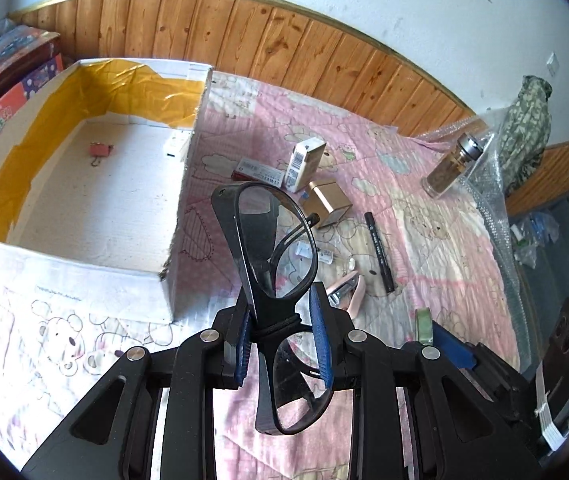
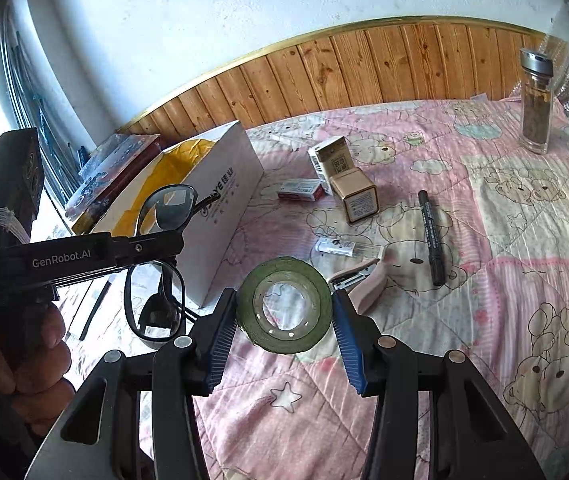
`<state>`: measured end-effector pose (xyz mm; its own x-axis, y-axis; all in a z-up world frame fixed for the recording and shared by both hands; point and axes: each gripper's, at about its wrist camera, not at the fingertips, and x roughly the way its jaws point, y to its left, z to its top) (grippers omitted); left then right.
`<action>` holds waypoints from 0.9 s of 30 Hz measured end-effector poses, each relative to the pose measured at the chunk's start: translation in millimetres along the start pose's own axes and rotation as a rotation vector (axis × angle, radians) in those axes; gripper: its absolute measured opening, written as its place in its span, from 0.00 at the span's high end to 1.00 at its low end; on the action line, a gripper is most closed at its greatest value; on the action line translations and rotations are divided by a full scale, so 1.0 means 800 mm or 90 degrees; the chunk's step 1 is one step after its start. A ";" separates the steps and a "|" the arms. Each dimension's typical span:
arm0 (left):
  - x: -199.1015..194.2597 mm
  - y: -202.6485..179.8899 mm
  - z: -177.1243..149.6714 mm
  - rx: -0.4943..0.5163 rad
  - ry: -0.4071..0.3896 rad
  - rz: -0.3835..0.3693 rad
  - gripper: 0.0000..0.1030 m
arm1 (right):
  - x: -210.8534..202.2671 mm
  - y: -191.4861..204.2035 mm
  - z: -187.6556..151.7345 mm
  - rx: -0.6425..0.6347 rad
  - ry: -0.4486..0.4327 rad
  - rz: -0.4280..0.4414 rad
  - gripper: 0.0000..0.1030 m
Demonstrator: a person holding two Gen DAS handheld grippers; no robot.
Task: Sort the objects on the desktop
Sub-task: 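Carry the glasses and tape roll with both grippers over the box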
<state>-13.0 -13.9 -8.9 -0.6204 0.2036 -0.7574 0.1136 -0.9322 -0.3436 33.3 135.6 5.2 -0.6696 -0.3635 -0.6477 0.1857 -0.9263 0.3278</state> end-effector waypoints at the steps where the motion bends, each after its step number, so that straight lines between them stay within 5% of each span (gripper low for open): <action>1: -0.007 0.002 -0.002 -0.001 -0.005 -0.002 0.74 | -0.004 0.007 -0.002 -0.007 -0.002 0.001 0.53; 11: -0.068 0.027 -0.019 -0.017 -0.050 -0.023 0.74 | -0.022 0.070 -0.006 -0.071 -0.009 0.007 0.53; 27: -0.124 0.103 0.016 -0.073 -0.118 -0.012 0.74 | 0.010 0.169 0.043 -0.191 -0.007 0.040 0.53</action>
<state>48.3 -115.1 45.2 -0.7537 0.1525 -0.6393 0.1813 -0.8867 -0.4252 28.4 11.2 68.3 -0.6577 -0.4221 -0.6240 0.4306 -0.8903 0.1484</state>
